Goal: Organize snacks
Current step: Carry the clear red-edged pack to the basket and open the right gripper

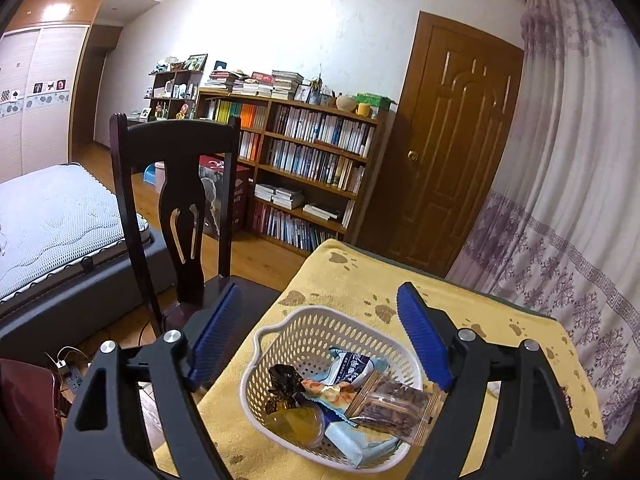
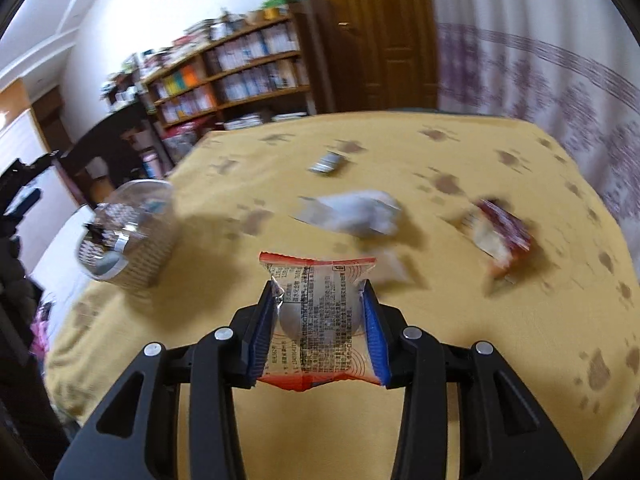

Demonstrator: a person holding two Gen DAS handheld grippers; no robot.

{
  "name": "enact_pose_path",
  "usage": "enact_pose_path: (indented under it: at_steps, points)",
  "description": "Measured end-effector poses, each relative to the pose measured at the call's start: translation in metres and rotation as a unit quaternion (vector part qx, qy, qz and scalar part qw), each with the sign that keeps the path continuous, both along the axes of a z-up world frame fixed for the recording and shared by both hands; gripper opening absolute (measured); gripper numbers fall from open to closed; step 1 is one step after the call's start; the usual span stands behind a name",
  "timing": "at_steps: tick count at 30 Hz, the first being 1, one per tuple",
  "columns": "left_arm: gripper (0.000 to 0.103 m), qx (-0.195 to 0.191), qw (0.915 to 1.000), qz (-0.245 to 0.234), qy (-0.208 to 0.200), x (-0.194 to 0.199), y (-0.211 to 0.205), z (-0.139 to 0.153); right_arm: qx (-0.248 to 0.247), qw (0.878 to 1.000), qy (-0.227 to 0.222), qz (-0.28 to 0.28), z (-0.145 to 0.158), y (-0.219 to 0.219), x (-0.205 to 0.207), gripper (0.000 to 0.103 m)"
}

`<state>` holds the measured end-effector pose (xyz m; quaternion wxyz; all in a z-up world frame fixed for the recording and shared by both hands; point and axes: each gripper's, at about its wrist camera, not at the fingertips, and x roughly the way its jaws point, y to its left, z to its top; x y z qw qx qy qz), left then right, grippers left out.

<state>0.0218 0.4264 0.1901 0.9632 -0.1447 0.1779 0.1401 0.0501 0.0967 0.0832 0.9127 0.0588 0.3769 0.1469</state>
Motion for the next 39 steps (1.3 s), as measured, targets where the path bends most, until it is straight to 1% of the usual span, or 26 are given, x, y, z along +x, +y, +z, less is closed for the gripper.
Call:
enact_pose_path:
  at_steps: [4,8,13,18,21,24,26,29,35,37,39]
  points:
    - [0.082,0.007,0.9999,0.012,-0.009,-0.006,0.003,0.004,0.007,0.998,-0.006,0.055,0.018,0.045,0.009,0.041]
    - [0.082,0.0,0.9997,0.017,-0.016,-0.011,0.009,0.007,0.014,0.995,-0.005,0.101,0.031,0.088,0.017,0.041]
    - [0.082,-0.013,0.9994,0.024,-0.023,-0.015,0.019,0.008,0.03,0.99,0.007,0.14,0.046,0.138,0.034,0.041]
    - [0.082,-0.029,0.9986,0.034,-0.029,-0.018,0.033,0.007,0.025,0.985,0.018,0.17,0.051,0.191,0.05,0.041]
    - [0.082,-0.038,0.9981,0.039,-0.029,-0.017,0.038,0.005,0.043,0.983,0.027,0.178,0.053,0.213,0.061,0.044]
    - [0.082,-0.04,0.9982,0.038,-0.024,-0.014,0.04,0.003,0.081,0.977,0.045,0.192,0.053,0.226,0.072,0.048]
    - [0.082,-0.04,0.9983,0.036,-0.022,-0.012,0.039,0.002,0.086,0.977,0.043,0.191,0.055,0.225,0.072,0.051]
    - [0.082,-0.038,0.9984,0.034,-0.023,-0.012,0.038,0.004,0.078,0.979,0.039,0.182,0.051,0.216,0.072,0.051]
    - [0.082,-0.035,0.9986,0.031,-0.025,-0.014,0.037,0.005,0.079,0.983,0.073,0.15,0.031,0.196,0.076,0.051]
    - [0.082,-0.035,0.9986,0.031,-0.025,-0.014,0.036,0.005,0.071,0.984,0.082,0.139,0.025,0.194,0.075,0.051]
    - [0.082,-0.035,0.9986,0.031,-0.025,-0.014,0.036,0.005,0.069,0.983,0.091,0.141,0.019,0.196,0.074,0.051]
